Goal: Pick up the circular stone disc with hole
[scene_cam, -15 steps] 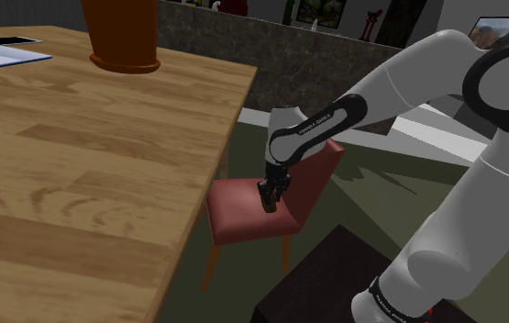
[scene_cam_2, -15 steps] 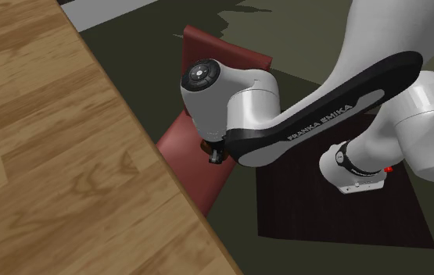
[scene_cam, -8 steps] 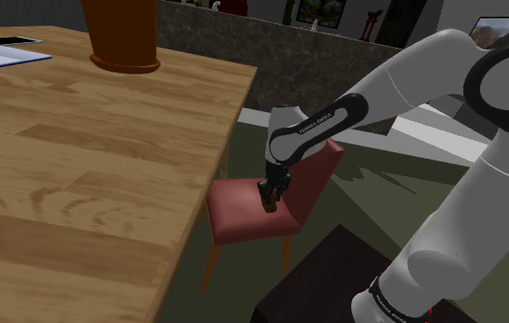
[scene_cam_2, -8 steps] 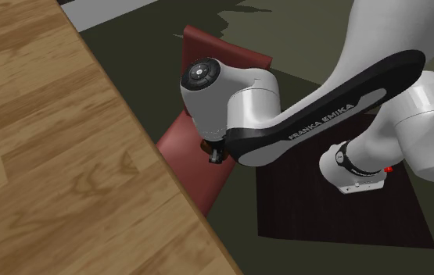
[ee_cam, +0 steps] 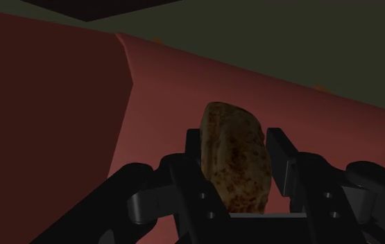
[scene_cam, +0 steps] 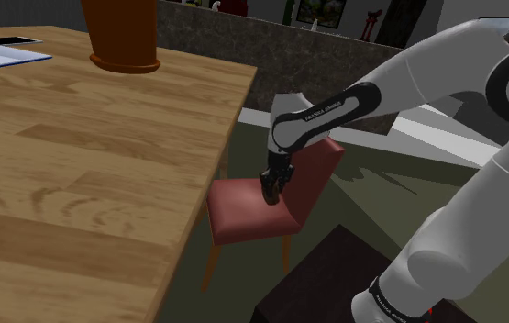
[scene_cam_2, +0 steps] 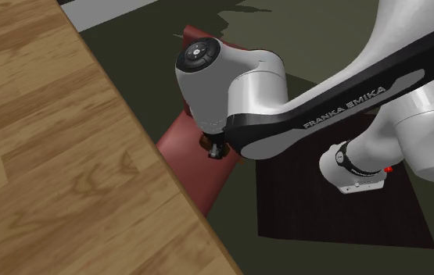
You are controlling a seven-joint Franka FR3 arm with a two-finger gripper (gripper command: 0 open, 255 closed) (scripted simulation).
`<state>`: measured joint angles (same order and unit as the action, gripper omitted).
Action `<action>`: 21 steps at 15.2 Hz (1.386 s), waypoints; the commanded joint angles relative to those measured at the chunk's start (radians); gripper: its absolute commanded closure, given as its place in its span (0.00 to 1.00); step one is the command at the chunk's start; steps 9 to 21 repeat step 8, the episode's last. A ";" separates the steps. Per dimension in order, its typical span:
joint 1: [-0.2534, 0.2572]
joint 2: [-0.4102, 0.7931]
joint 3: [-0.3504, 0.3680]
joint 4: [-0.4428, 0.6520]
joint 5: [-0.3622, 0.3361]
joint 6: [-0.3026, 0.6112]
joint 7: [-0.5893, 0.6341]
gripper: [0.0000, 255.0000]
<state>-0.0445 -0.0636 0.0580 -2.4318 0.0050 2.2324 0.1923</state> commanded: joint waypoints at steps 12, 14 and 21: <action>0.000 -0.066 -0.001 0.037 0.004 -0.103 -0.004 1.00; 0.000 -0.066 -0.001 0.037 0.004 -0.103 -0.004 1.00; 0.000 -0.066 -0.001 0.037 0.004 -0.103 -0.004 1.00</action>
